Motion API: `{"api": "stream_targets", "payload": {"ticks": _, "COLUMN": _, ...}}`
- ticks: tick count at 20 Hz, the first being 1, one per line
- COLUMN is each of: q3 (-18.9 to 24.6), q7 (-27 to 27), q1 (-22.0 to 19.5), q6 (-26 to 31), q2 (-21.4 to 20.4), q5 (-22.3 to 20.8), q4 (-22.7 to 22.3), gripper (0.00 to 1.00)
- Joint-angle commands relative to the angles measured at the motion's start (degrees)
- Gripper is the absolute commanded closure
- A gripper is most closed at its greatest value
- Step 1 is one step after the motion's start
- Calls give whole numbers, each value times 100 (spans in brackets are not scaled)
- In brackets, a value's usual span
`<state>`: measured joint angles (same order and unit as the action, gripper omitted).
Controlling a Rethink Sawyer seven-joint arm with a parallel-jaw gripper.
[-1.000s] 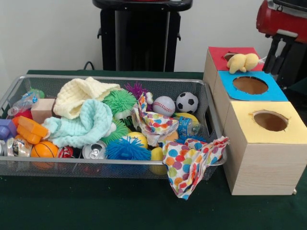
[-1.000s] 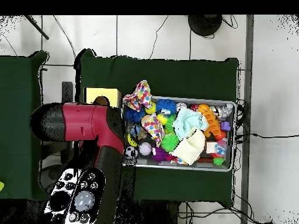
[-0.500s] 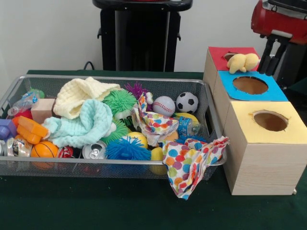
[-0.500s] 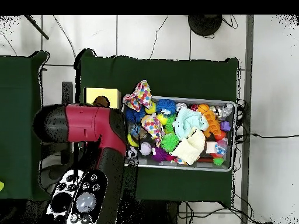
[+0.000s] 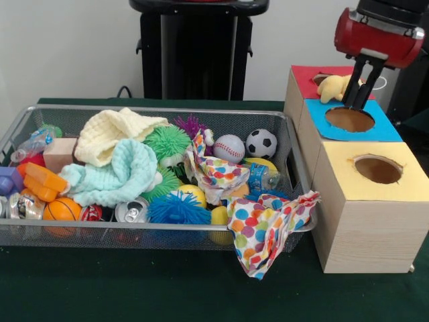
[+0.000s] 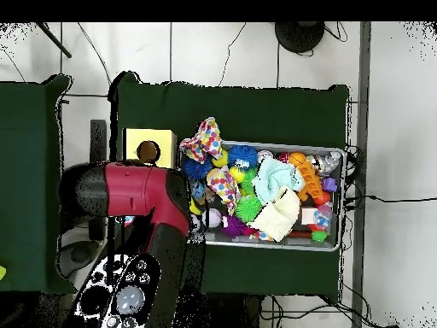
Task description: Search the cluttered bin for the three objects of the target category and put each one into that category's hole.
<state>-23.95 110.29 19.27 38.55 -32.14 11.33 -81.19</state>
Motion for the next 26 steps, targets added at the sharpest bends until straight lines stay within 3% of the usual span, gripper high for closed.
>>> {"api": "stream_targets", "payload": {"ticks": 1, "q3": 171, "q7": 1011, "q1": -47, "q6": -437, "q2": 244, "q5": -280, "q4": -723, "gripper": 100}}
{"api": "stream_targets", "payload": {"ticks": 13, "q3": 704, "q7": 601, "q1": -315, "q6": -470, "q2": -181, "q5": -12, "q4": -1580, "gripper": 100}}
{"api": "stream_targets", "payload": {"ticks": 20, "q3": 966, "q7": 435, "q1": -463, "q6": -233, "q2": -371, "q5": 43, "q4": -1852, "gripper": 100}}
{"api": "stream_targets", "payload": {"ticks": 26, "q3": 1259, "q7": 622, "q1": -465, "q6": -427, "q2": -494, "q5": 192, "q4": -2130, "gripper": 100}}
